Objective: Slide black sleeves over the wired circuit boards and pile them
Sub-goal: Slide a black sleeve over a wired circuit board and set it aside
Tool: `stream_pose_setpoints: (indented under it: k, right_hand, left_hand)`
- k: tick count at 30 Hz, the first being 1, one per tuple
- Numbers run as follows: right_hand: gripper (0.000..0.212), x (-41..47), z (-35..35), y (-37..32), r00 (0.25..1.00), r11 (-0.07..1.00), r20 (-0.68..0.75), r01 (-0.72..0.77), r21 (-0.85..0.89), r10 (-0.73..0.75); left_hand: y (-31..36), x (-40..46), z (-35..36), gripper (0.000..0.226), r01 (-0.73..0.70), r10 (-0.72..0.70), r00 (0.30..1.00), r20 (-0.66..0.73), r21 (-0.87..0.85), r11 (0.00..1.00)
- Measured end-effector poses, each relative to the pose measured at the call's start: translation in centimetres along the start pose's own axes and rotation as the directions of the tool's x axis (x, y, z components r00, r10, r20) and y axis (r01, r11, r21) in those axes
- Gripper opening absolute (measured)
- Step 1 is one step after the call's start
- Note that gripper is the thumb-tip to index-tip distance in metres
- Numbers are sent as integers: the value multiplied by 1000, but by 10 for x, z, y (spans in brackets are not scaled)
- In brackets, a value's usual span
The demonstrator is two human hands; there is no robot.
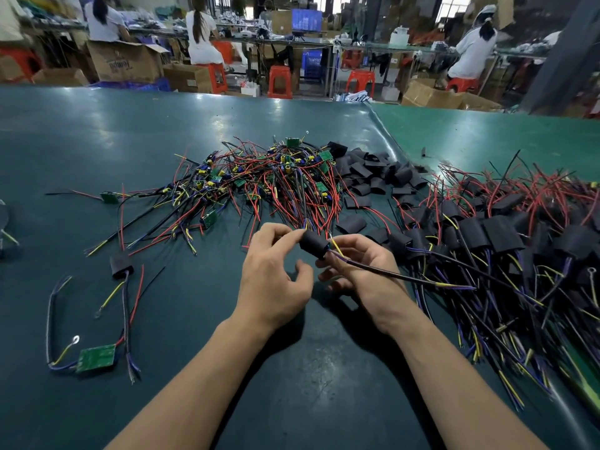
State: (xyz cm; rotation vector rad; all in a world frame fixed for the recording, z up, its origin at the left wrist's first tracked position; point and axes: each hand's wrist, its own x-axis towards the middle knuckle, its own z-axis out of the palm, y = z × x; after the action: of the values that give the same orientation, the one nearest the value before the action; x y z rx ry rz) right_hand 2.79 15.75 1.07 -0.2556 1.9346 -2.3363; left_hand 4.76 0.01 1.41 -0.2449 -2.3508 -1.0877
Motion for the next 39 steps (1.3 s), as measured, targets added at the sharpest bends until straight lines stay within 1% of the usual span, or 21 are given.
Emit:
stream_pose_setpoints:
  k: [4, 8, 10, 13, 15, 16, 20, 22, 24, 30, 35, 37, 39]
  right_hand:
    - [23, -2, 2, 1, 1000, 1000, 15, 5, 27, -5]
    - [29, -3, 5, 2, 999, 999, 32, 9, 34, -10]
    - [29, -3, 4, 4, 999, 999, 26, 18, 27, -19]
    - [14, -3, 3, 4, 1000, 999, 18, 22, 29, -22]
    - [10, -2, 3, 5, 1000, 999, -3, 31, 16, -31]
    - [10, -1, 3, 6, 999, 999, -10, 37, 9, -37]
    - [7, -3, 4, 5, 997, 996, 8, 79, -47, -79]
    - [4, -3, 4, 4, 997, 995, 20, 75, -58, -74]
    - [7, -3, 4, 3, 997, 996, 24, 69, -64, -68]
    - [13, -5, 5, 0, 998, 995, 9, 68, -71, -68]
    - [14, -5, 6, -1, 998, 992, -9, 66, -104, -67]
    - [13, -4, 7, 0, 997, 996, -53, 50, -75, -54]
    - [8, -2, 7, -1, 995, 1000, -97, 5, 18, -4]
  left_hand:
    - [6, -4, -1, 52, 7, -7, 1000, 18, -42, 999]
    - [7, -9, 1, 56, 15, -13, 997, 75, -22, 1000]
    - [9, -9, 2, 54, 28, -25, 998, 62, -49, 998]
    - [13, -7, 3, 45, 17, -22, 998, -56, -91, 996]
    - [13, -6, 4, 38, 18, -32, 991, -126, -113, 993]
    - [12, -6, 5, 35, 22, -40, 990, -138, -125, 992]
    - [7, -4, 8, 18, 88, -110, 989, -102, -194, 977]
    - [6, -3, 9, 12, 135, -159, 982, -100, -216, 967]
    - [5, -3, 9, 7, 168, -197, 976, -96, -249, 954]
    - [6, -3, 9, 11, 208, -242, 967, -80, -306, 929]
    - [8, -5, 10, 11, 205, -244, 967, -73, -345, 916]
    - [8, -3, 10, 10, 226, -263, 963, -62, -355, 907]
    - [4, 0, 8, 18, 223, -247, 968, -35, -323, 920]
